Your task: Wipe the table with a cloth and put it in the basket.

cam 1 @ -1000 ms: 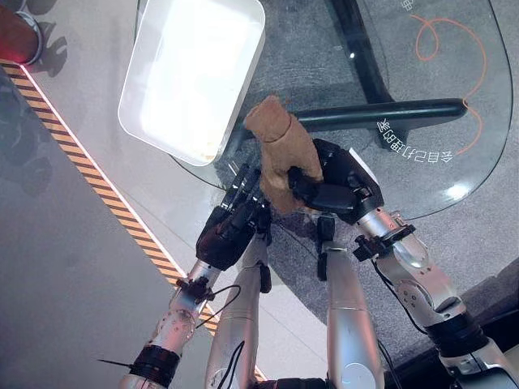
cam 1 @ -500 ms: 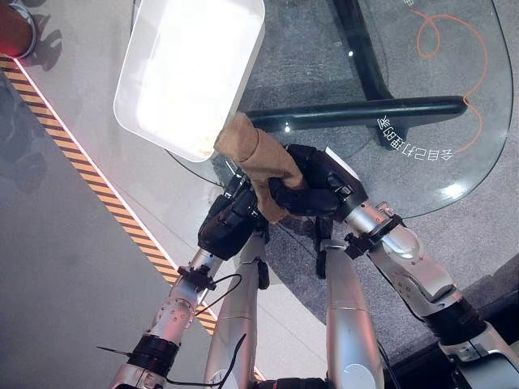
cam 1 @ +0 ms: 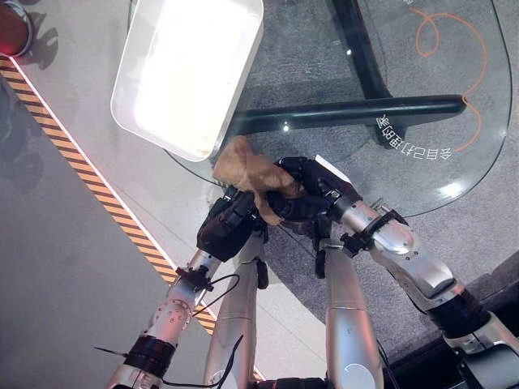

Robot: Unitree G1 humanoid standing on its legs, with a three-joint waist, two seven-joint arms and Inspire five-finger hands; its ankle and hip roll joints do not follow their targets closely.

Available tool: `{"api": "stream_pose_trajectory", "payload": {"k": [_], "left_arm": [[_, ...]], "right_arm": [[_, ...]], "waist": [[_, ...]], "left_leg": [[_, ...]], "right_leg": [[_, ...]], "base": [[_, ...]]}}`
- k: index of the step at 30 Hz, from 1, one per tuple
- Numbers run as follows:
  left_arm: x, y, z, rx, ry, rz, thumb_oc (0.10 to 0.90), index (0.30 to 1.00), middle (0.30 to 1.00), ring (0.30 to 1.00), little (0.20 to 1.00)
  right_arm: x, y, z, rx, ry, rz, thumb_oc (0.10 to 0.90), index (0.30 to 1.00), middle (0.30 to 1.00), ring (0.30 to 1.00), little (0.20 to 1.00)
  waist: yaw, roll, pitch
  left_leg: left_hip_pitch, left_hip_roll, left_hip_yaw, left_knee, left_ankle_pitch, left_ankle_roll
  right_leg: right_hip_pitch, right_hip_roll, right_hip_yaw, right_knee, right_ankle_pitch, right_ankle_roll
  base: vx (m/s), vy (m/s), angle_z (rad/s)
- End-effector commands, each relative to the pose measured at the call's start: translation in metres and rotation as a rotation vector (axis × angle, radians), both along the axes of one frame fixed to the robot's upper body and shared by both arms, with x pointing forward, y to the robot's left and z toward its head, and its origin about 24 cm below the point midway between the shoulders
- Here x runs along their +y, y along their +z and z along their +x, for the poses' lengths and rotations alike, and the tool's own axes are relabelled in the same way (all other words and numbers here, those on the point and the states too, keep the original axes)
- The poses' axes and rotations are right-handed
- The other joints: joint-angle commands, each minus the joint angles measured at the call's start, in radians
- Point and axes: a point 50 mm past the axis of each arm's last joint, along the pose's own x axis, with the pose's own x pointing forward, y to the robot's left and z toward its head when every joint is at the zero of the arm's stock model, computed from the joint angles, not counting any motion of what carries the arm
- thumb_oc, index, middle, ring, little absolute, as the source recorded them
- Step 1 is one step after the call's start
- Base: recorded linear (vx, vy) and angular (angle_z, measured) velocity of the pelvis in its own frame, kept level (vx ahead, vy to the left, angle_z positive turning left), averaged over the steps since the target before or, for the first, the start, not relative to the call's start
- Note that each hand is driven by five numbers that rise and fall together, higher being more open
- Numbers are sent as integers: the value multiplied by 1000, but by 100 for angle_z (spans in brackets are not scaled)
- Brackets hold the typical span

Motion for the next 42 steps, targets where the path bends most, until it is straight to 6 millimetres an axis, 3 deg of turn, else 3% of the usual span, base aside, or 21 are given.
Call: {"api": "stream_pose_trajectory", "payload": {"k": [1,4,5,21,28,35,42], "left_arm": [[-16,59,-6,-334,-113,-166,800,900,900,900,900],[-19,66,-6,-353,-117,-185,800,900,900,900,900],[-20,71,-5,-371,-120,-189,800,900,900,900,900],[-38,110,-5,-518,-157,-340,800,900,900,900,900],[-44,115,-5,-522,-168,-334,800,900,900,900,900],[-42,124,-1,-544,-72,-284,800,900,900,900,900],[-36,129,9,-492,135,-140,800,900,900,900,900]], "right_arm": [[21,10,-16,-58,108,-6,100,300,300,300,200],[25,9,-17,-50,116,-14,100,300,300,300,200],[27,13,-17,-58,124,-17,100,300,300,300,200],[48,9,-14,-11,141,-46,100,300,300,300,200],[52,8,-16,-1,157,-59,100,300,300,300,200],[56,5,-16,3,200,-158,100,300,300,300,200],[63,6,-15,-4,227,-230,100,300,300,300,200]], "waist": [[20,-15,-22],[20,-15,-22],[21,-15,-22],[17,-23,-22],[14,-29,-22],[17,-27,-22],[22,-28,-22]], "left_leg": [[13,11,9,117,-133,-24],[7,10,7,116,-131,-23],[-18,10,10,111,-103,-19],[-11,2,5,95,-100,-16],[-8,-1,4,95,-100,-15],[-11,-2,1,94,-98,-14],[-18,-8,-11,98,-96,-13]], "right_leg": [[18,22,24,-156,120,26],[12,25,26,-155,119,24],[-12,26,25,-164,148,20],[-13,40,39,-167,148,18],[-11,45,44,-166,152,19],[-17,46,47,-159,149,20],[-21,48,49,-157,148,21]], "base": [[0,0,0],[-22,1,0],[-66,2,0],[-4,0,0],[0,0,0],[-1,4,0],[0,0,0]]}}
